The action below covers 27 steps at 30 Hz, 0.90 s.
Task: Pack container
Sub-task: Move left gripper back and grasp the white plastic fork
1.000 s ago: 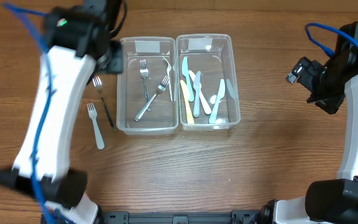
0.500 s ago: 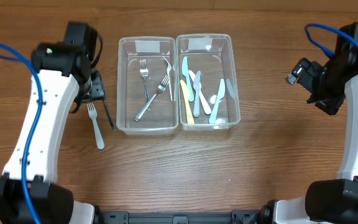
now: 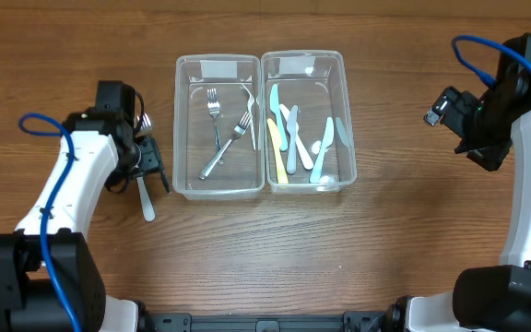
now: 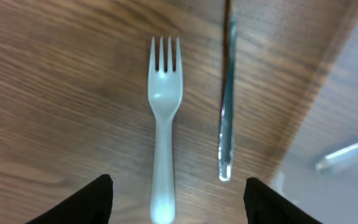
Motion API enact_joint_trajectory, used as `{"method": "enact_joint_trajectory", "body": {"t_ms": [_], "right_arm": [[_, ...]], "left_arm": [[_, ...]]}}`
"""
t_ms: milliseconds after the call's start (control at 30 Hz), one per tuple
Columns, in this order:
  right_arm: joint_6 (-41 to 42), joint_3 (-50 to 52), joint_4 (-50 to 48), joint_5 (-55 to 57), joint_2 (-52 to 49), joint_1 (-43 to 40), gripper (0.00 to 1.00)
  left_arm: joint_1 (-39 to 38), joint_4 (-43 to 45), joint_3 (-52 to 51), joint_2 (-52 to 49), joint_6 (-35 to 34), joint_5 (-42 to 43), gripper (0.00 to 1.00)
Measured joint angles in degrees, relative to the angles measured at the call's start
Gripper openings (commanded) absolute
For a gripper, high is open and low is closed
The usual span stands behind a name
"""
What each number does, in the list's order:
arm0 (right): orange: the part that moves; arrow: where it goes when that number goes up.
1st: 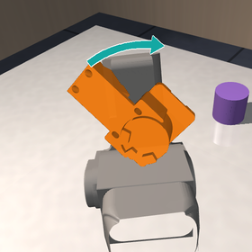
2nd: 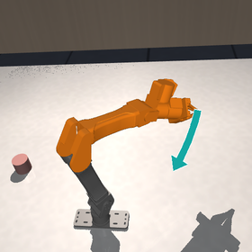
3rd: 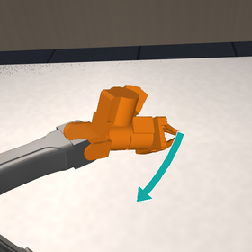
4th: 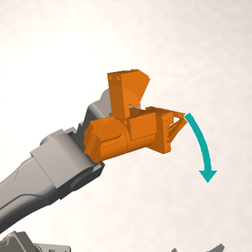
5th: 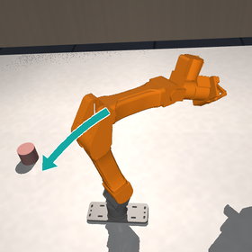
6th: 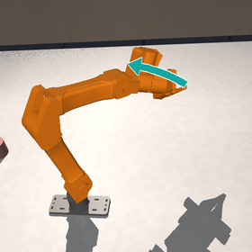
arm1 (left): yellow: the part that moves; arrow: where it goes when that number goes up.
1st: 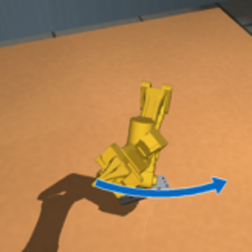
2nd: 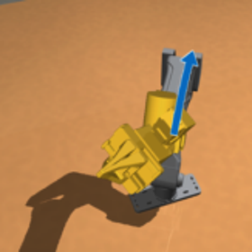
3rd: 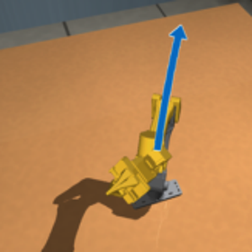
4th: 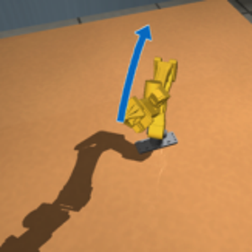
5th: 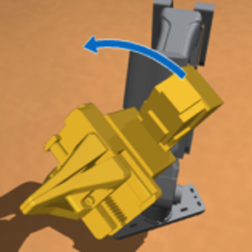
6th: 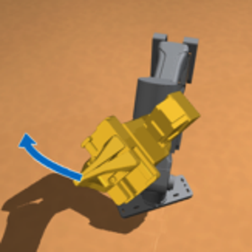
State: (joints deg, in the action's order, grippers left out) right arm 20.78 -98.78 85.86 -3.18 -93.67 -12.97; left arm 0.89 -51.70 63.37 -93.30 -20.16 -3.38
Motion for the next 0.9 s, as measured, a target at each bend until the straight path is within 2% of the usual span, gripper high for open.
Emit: {"method": "enact_joint_trajectory", "body": {"t_ms": [233, 467, 667, 900], "right_arm": [[0.02, 0.00, -0.13, 0.00, 0.00, 0.00, 1.00], [0.00, 0.00, -0.04, 0.00, 0.00, 0.00, 1.00], [0.02, 0.00, 0.33, 0.00, 0.00, -0.02, 1.00], [-0.02, 0.00, 0.74, 0.02, 0.00, 0.00, 1.00]], "left_arm": [[1.27, 8.09, -8.02, 0.00, 0.92, 0.15, 0.63], [1.88, 12.85, -10.32, 0.00, 2.58, 0.22, 0.56], [1.88, 17.31, -12.66, -0.02, 4.28, 0.48, 0.56], [1.88, 18.97, -13.70, -2.49, 4.33, 0.81, 0.50]]}}
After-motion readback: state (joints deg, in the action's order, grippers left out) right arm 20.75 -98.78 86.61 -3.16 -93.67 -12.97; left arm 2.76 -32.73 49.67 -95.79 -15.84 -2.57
